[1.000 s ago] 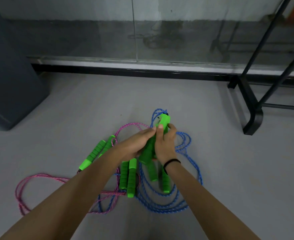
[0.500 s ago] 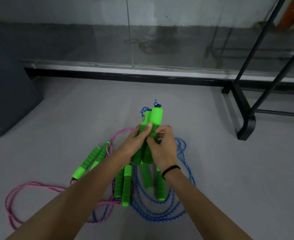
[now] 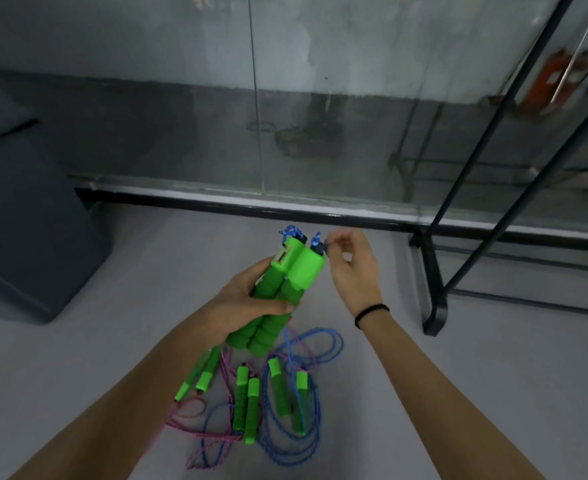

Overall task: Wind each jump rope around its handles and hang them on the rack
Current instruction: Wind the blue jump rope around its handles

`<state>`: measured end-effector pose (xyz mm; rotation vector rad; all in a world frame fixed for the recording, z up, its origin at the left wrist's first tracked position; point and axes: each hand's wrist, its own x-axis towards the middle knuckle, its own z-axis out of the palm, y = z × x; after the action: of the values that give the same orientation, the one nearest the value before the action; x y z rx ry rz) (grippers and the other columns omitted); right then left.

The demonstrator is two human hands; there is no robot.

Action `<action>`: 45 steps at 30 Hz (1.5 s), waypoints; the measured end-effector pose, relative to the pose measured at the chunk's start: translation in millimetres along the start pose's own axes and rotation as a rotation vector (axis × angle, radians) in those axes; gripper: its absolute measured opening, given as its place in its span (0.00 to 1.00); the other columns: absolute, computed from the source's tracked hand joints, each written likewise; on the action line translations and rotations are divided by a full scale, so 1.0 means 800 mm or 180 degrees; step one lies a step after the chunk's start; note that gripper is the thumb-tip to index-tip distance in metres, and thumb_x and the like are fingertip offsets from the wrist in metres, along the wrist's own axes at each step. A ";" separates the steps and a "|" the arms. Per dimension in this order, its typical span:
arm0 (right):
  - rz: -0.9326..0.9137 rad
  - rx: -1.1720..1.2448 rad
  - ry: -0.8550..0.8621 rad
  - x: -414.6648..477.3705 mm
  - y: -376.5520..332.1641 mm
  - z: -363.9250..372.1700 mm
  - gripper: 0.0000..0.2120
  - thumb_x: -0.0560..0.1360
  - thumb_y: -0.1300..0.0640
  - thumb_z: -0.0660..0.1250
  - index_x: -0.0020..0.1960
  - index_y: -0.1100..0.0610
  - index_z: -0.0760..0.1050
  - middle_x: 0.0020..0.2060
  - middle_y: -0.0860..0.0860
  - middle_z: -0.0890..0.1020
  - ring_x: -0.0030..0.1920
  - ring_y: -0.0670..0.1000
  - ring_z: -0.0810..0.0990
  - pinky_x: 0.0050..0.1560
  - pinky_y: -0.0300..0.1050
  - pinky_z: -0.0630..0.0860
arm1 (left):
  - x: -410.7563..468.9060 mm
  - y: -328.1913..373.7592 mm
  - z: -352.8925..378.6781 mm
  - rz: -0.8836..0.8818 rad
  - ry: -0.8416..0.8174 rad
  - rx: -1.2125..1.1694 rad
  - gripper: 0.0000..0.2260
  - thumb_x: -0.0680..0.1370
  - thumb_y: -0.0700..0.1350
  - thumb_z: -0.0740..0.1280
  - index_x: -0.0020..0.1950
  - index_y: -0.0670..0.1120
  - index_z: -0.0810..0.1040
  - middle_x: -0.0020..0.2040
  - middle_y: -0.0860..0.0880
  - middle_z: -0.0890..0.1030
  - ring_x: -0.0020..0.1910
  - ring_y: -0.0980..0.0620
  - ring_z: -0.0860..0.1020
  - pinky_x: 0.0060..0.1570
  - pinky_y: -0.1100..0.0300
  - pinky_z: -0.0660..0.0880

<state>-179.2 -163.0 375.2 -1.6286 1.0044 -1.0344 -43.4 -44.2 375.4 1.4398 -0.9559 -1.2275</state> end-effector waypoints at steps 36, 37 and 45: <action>-0.2153 -0.3100 -0.2670 0.068 -0.748 -0.141 0.14 0.76 0.50 0.62 0.43 0.59 0.81 0.35 0.55 0.81 0.34 0.51 0.75 0.35 0.47 0.71 | -0.179 0.704 -0.026 0.0923 0.0086 0.4228 0.07 0.69 0.49 0.72 0.45 0.52 0.78 0.37 0.56 0.76 0.39 0.58 0.73 0.38 0.60 0.69; -0.2166 -0.2984 -0.2653 0.076 -0.753 -0.143 0.13 0.75 0.49 0.64 0.42 0.58 0.81 0.34 0.54 0.81 0.32 0.50 0.75 0.35 0.47 0.71 | -0.180 0.712 -0.027 0.0925 0.0060 0.4296 0.11 0.69 0.50 0.73 0.49 0.51 0.78 0.40 0.55 0.78 0.42 0.57 0.75 0.41 0.59 0.70; -0.2229 -0.2621 -0.1986 0.104 -0.779 -0.139 0.18 0.64 0.39 0.71 0.30 0.54 0.78 0.23 0.47 0.74 0.25 0.46 0.70 0.30 0.44 0.68 | -0.177 0.743 -0.045 0.1055 0.0104 0.4040 0.13 0.65 0.50 0.76 0.47 0.58 0.78 0.33 0.59 0.76 0.35 0.61 0.74 0.40 0.56 0.72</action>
<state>-163.9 -125.3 1012.4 -2.8751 0.4164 -0.4216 -17.0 -28.1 986.7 2.0584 -2.0250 -0.2448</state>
